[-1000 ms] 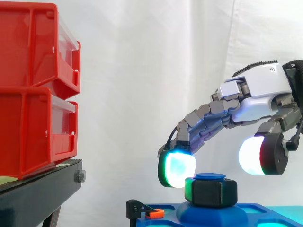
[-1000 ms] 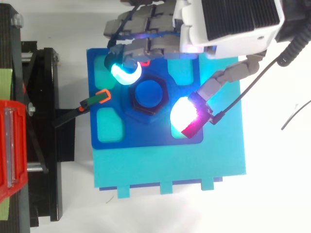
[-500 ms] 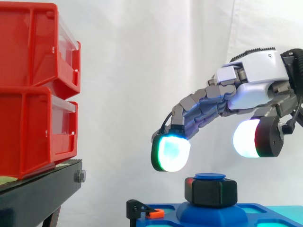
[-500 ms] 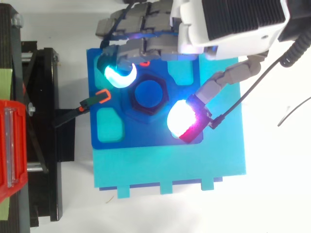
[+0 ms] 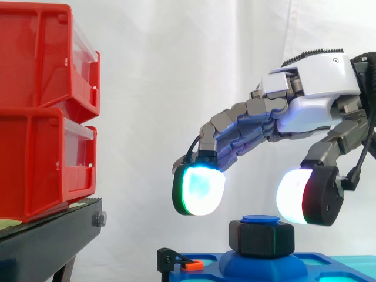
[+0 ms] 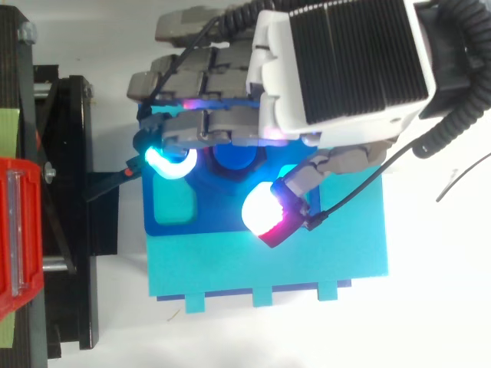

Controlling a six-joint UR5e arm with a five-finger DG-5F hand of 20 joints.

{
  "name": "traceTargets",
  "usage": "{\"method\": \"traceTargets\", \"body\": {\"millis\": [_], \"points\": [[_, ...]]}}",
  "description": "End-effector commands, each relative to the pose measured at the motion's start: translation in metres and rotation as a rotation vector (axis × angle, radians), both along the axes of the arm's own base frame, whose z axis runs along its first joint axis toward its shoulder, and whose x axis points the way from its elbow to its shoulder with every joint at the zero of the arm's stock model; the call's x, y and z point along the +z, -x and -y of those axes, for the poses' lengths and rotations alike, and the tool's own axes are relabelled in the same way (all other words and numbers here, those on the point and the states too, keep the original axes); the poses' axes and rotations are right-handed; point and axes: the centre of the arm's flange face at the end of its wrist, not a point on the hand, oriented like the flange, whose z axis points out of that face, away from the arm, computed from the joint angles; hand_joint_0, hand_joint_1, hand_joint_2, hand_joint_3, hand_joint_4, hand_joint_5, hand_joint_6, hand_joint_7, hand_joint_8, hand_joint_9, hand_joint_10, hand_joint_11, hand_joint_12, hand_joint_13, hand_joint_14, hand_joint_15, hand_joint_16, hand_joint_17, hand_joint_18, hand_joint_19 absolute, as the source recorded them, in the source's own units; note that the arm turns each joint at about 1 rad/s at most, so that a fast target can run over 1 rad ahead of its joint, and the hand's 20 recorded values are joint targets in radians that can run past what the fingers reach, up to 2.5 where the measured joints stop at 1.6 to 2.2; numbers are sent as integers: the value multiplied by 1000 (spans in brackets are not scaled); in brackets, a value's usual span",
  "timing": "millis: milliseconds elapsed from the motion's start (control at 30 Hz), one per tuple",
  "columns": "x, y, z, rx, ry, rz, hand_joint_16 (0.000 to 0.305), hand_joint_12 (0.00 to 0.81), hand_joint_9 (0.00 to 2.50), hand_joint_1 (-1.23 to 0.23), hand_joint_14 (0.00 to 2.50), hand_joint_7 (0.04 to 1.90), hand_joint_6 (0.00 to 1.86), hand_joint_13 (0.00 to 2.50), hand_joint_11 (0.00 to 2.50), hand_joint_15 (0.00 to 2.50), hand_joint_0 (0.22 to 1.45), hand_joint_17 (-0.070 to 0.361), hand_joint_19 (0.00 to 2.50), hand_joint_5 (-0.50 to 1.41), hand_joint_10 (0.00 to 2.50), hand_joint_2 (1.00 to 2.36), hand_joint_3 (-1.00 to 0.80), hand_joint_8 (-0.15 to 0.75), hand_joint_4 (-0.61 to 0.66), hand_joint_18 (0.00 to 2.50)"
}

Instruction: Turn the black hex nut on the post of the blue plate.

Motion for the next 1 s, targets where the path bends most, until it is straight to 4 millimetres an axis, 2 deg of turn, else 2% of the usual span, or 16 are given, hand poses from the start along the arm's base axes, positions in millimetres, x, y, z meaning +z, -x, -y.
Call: {"method": "traceTargets", "body": {"millis": [0, 133, 333, 567, 667, 800, 967], "points": [[-6, -1, -6, -4, 1, 10, 43, 337, 331, -817, 2, 932, 503, 353, 0, 79, 560, 96, 268, -220, 0, 1000, -500, 230, 207, 323], [-10, -2, -9, -6, 2, 20, 42, 332, 323, -832, 3, 941, 502, 357, 0, 91, 580, 95, 277, -224, 0, 1000, -500, 224, 192, 336], [-10, -3, -12, -8, 7, 26, 44, 342, 316, -856, 3, 948, 502, 364, 0, 88, 531, 100, 273, -228, 0, 1000, -500, 231, 219, 368], [-10, -4, -13, -13, 24, 29, 43, 336, 276, -912, 4, 963, 503, 357, 0, 86, 590, 96, 255, -238, 0, 1000, -500, 210, 187, 375], [-13, -3, -12, -15, 31, 26, 42, 333, 264, -924, 3, 963, 503, 355, 0, 90, 607, 95, 245, -240, 0, 1000, -500, 206, 181, 378], [-26, 0, -11, -24, 30, 22, 42, 332, 251, -929, 3, 961, 503, 352, 0, 86, 634, 95, 247, -244, 0, 1000, -500, 201, 159, 382], [-30, 1, -10, -24, 29, 23, 42, 329, 228, -947, 3, 965, 503, 344, 0, 89, 633, 95, 253, -253, 0, 1000, -500, 195, 124, 383]]}}
